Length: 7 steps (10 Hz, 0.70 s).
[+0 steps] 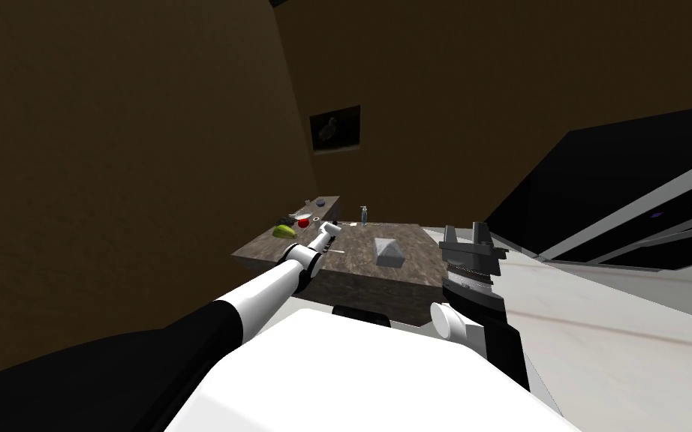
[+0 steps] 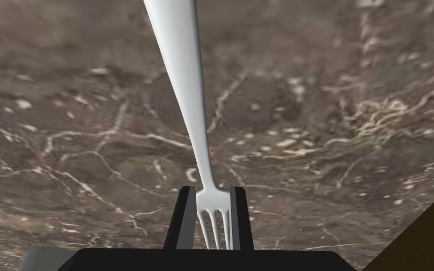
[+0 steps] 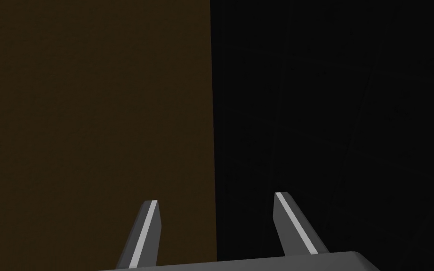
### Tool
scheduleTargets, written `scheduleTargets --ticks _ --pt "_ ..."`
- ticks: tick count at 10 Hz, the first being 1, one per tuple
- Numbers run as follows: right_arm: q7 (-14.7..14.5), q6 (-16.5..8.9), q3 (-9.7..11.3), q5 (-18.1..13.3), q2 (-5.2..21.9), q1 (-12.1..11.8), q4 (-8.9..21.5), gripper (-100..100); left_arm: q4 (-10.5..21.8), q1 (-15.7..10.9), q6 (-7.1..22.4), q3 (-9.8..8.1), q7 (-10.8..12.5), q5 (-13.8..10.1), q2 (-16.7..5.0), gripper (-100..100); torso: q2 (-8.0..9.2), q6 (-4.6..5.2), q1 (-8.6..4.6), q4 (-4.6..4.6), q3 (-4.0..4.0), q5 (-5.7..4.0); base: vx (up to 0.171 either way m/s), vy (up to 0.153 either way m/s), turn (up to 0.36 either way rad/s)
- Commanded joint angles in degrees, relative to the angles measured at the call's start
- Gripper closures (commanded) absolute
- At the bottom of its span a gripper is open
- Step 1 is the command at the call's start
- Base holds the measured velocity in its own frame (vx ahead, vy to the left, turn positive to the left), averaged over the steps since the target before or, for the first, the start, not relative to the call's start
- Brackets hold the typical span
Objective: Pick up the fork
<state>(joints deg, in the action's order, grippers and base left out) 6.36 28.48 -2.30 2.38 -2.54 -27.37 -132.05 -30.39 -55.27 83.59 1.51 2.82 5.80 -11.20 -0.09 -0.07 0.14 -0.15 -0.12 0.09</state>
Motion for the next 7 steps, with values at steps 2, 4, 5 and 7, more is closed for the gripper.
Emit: scheduleTargets --ticks 2,4,5,7 --pt "0.0 0.0 0.0 0.0 0.0 0.0 0.0 0 0.01 0.0 0.01 0.0 0.0 0.0 0.0 100 -0.04 0.0 0.03 -0.01 -0.03 0.01 0.0 0.0 0.0" --pt "0.0 0.0 0.0 0.0 0.0 0.0 0.0 0 -0.24 -1.33 1.69 -0.11 -0.07 -0.13 0.01 100 -0.07 0.0 0.04 -0.02 -0.04 0.01 -0.002 -0.003 0.009" --pt "0.0 0.0 0.0 0.0 0.0 0.0 0.0 0 -0.6 -2.0 2.71 -0.17 -0.1 -0.19 0.01 100 -0.06 0.02 0.0 0.02 -0.02 -0.01 -0.004 -0.005 0.015" --pt "0.0 0.0 0.0 0.0 0.0 0.0 0.0 0 -1.76 -1.1 2.86 -0.13 -0.28 -0.16 -0.1 0 -0.05 0.0 0.01 -0.02 -0.03 0.01 0.0 0.0 0.0"
